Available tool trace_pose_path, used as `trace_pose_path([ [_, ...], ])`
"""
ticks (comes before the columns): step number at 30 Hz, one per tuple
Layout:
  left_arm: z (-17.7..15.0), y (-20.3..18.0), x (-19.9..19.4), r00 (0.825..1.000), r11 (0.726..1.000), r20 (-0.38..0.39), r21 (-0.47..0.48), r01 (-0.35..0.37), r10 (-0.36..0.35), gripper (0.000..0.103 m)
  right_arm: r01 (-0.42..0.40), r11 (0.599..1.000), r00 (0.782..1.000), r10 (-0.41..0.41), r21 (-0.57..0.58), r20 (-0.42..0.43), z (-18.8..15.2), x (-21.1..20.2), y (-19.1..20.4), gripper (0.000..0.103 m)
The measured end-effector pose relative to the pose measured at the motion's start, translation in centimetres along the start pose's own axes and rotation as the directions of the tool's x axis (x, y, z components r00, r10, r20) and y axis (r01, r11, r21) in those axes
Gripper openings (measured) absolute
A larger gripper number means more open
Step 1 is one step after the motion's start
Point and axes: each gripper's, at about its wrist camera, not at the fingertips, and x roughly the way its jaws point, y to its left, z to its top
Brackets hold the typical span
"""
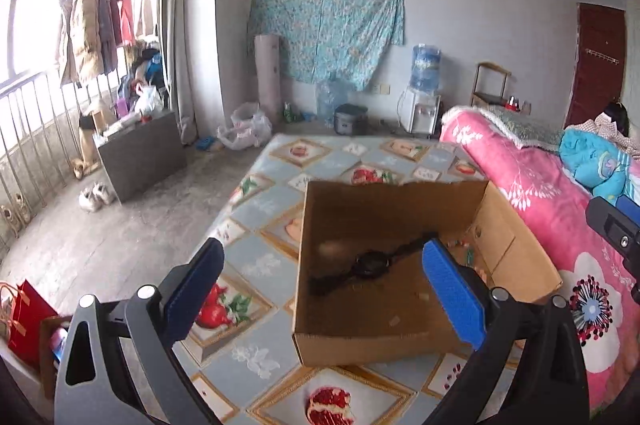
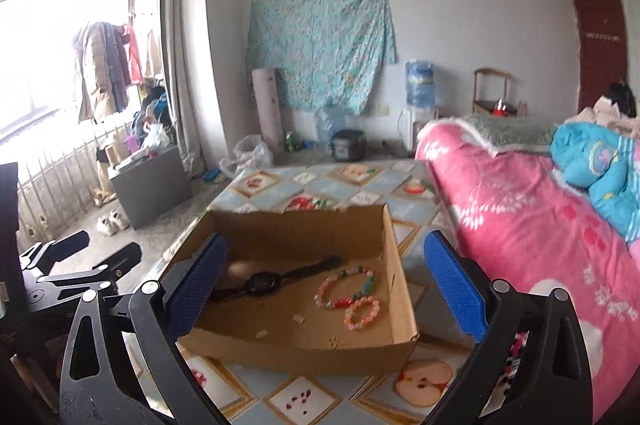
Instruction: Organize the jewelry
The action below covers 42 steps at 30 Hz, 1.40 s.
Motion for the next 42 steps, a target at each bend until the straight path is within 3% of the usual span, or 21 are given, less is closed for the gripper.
trace_pose_path([
  [2, -1.1, -0.1, 1.3, 0.996, 1.0, -0.088, -0.004, -0.002, 0.002, 0.098, 0.011, 0.999, 0.992, -0.007, 0.03, -0.126, -0.8, 1.5, -0.3, 0.095],
  [6, -3.1, -0.1, 3.0, 0.978, 0.999, -0.204, 0.005, -0.039, 0.039, 0.098, 0.016, 1.0, 0.944, -0.007, 0.024, -0.331, -3.7, 3.8, -0.2, 0.095],
  [10, -4.2, -0.3, 3.9, 0.962, 0.999, -0.27, 0.003, -0.034, 0.033, 0.098, 0.002, 1.0, 0.903, -0.005, -0.007, -0.43, -6.1, 4.8, 0.9, 0.095],
  [36, -5.0, -0.6, 4.7, 0.94, 1.0, -0.342, -0.014, 0.007, -0.011, 0.098, 0.02, 1.0, 0.884, -0.013, 0.01, -0.466, -6.1, 5.5, 1.1, 0.095],
  [42, -5.5, -0.6, 5.6, 0.924, 1.0, -0.383, -0.026, 0.01, -0.019, 0.098, 0.015, 1.0, 0.879, 0.0, 0.026, -0.477, -6.1, 5.9, 0.7, 0.095],
])
